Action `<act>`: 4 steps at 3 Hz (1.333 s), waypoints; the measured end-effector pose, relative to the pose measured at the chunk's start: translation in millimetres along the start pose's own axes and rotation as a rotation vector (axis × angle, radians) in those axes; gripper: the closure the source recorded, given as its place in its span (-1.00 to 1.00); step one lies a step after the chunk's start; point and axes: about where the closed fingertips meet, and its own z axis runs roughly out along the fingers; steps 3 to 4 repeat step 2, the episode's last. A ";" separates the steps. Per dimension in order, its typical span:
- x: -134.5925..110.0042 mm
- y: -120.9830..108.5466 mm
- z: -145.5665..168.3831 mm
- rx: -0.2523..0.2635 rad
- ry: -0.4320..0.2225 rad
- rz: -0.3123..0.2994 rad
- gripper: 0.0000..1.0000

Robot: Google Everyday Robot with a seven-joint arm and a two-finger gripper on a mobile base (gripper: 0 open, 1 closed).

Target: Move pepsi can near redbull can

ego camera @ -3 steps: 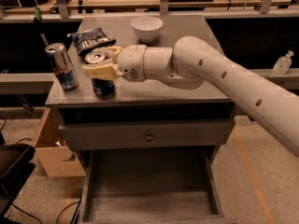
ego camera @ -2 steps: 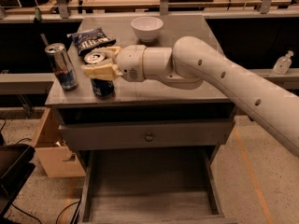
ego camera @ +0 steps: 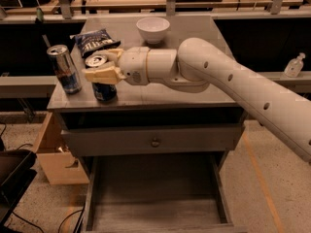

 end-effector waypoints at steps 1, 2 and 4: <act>-0.7 1.7 2.1 -0.004 0.000 -0.001 -0.71; -1.4 3.2 4.0 -0.008 -0.001 -0.002 -1.00; -1.4 3.2 4.0 -0.008 -0.001 -0.002 -1.00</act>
Offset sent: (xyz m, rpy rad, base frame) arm -0.0010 0.0020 0.0004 0.0001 -0.0004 0.0037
